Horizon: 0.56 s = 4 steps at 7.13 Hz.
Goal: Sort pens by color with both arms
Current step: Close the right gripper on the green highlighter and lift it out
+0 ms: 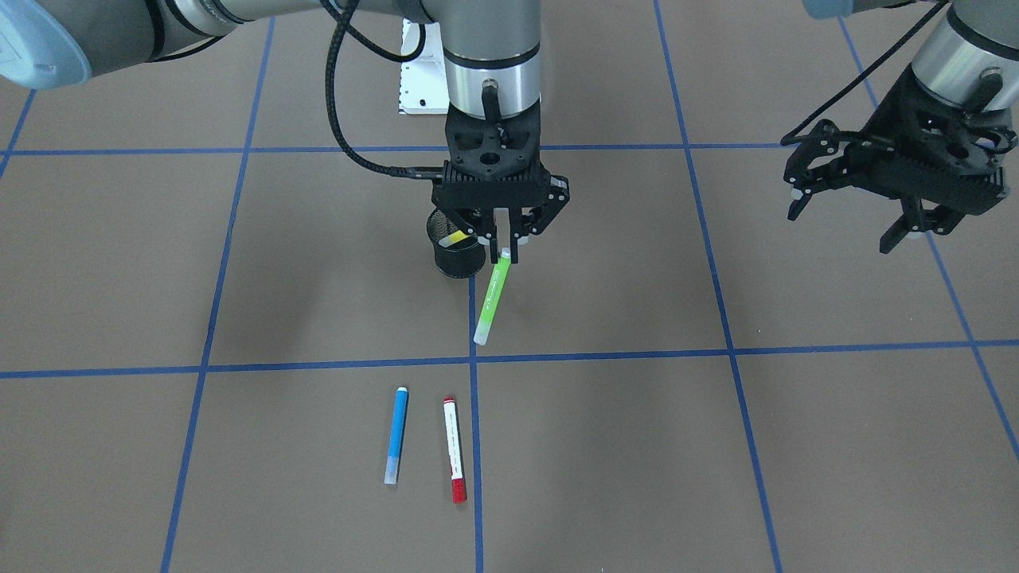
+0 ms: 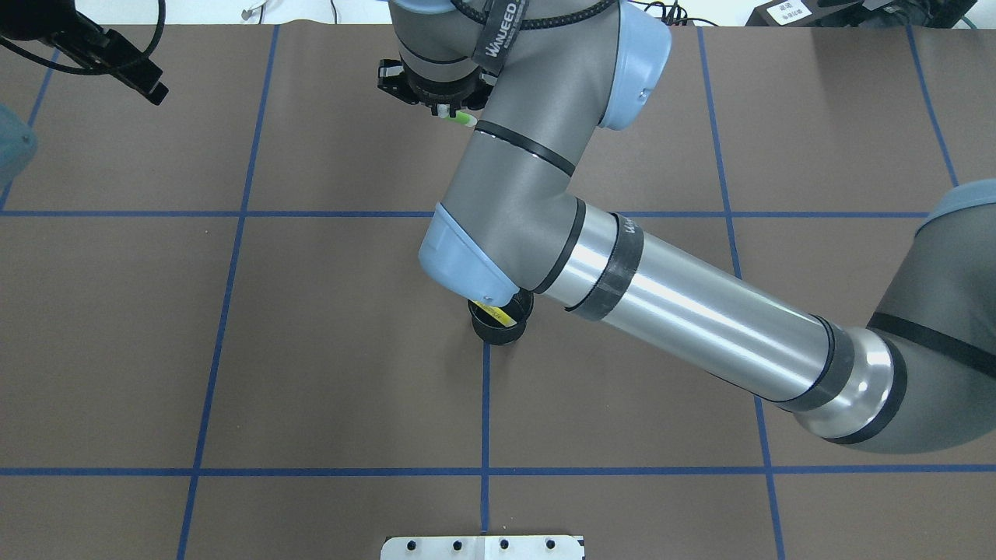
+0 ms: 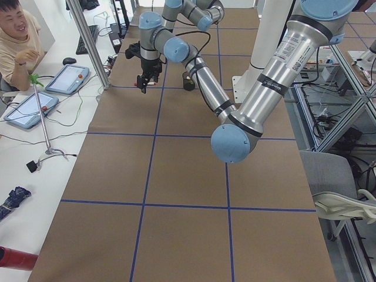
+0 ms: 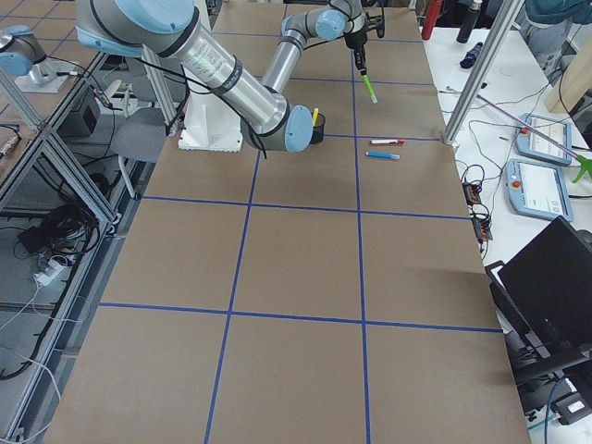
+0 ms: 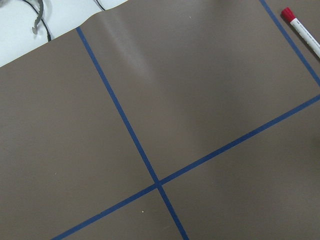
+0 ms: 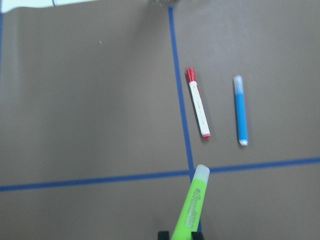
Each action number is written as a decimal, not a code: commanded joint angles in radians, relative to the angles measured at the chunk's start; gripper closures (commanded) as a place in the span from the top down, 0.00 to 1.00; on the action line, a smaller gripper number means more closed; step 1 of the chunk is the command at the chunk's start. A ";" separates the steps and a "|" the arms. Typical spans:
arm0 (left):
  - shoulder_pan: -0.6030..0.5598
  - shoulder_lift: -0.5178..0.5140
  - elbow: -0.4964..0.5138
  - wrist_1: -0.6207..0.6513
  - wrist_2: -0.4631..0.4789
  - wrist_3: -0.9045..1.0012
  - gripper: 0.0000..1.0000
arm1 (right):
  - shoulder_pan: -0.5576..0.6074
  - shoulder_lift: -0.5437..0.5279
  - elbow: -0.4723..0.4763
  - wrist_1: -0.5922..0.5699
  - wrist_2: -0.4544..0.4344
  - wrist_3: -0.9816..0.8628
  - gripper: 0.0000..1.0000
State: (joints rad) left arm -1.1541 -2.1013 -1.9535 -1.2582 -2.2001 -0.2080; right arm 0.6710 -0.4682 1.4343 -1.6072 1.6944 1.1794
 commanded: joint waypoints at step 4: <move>0.004 0.001 0.022 -0.009 -0.001 -0.027 1.00 | -0.051 -0.077 -0.322 0.587 -0.266 -0.073 0.00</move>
State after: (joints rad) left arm -1.1506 -2.0999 -1.9380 -1.2662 -2.2013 -0.2339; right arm 0.6448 -0.5024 1.1543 -1.1601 1.4833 1.1168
